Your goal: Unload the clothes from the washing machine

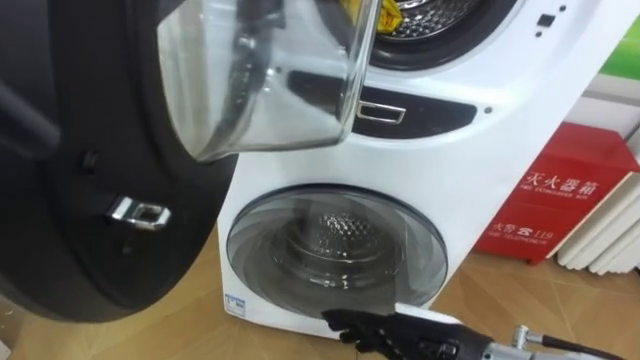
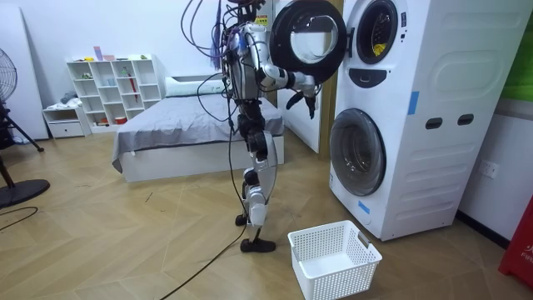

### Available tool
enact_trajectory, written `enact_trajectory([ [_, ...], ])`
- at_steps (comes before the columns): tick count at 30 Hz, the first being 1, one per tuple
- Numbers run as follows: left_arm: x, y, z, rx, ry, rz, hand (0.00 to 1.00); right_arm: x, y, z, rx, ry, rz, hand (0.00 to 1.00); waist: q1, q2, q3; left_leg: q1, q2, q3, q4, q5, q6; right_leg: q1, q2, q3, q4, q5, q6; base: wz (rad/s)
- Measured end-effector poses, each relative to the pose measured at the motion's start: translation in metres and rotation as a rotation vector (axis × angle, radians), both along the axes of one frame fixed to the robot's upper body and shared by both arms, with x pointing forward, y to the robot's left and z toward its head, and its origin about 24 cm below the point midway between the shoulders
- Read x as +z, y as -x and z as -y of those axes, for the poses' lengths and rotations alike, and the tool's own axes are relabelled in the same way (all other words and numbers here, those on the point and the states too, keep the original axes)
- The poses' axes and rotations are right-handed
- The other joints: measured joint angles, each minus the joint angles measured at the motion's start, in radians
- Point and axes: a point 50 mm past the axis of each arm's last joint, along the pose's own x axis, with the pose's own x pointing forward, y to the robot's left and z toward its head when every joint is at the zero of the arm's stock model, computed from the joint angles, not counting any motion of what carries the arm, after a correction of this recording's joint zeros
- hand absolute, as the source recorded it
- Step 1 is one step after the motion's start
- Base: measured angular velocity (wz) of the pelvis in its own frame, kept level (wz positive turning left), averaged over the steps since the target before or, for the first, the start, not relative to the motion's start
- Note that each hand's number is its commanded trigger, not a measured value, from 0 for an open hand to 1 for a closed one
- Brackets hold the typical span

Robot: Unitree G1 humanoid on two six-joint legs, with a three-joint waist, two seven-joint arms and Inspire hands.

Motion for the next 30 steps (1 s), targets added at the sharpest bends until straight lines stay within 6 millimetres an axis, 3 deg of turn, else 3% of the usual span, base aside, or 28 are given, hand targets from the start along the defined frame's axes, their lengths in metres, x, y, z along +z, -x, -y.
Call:
enact_trajectory([
  [8,0.000,0.006,-0.003,0.074,0.004,0.011,0.00,0.012,-0.015,0.026,-0.218,0.006,0.111,0.00,-0.019,-0.002,0.0031,0.018,-0.003,0.004,-0.004,0.000,0.002,0.014,-0.002,0.000,0.001,-0.001,0.002,-0.01],
  [13,-0.001,0.008,0.000,0.095,-0.009,0.016,0.00,0.029,-0.028,0.034,-0.439,-0.066,0.260,0.00,-0.021,0.019,0.0107,0.016,-0.001,0.019,0.005,-0.002,0.003,0.010,-0.002,0.005,0.002,-0.001,0.002,-0.06],
  [18,-0.005,0.017,0.011,0.117,0.012,-0.002,0.00,0.043,-0.032,0.028,-0.532,-0.125,0.365,0.00,-0.023,0.061,-0.0078,0.023,-0.001,0.025,0.003,-0.002,0.004,0.012,-0.002,0.016,0.002,-0.002,0.003,-0.01],
  [20,-0.005,0.021,0.010,0.127,0.010,-0.009,0.00,0.051,-0.037,0.025,-0.559,-0.170,0.398,0.00,-0.026,0.067,-0.0110,0.027,-0.001,0.025,0.001,-0.001,0.003,0.015,-0.002,0.017,0.002,-0.004,0.005,0.00],
  [26,-0.006,0.024,0.011,0.131,0.007,-0.013,0.00,0.077,-0.051,0.009,-0.651,-0.362,0.502,0.00,-0.026,0.057,-0.0077,0.037,0.000,0.030,-0.005,-0.001,0.003,0.024,0.000,0.026,0.002,-0.004,0.005,-0.02],
  [30,-0.006,0.025,0.012,0.134,0.005,-0.020,0.00,0.083,-0.051,0.004,-0.652,-0.439,0.498,0.00,-0.020,0.048,-0.0047,0.043,0.001,0.029,-0.003,-0.003,0.003,0.030,0.000,0.019,0.003,-0.004,0.005,0.00],
])
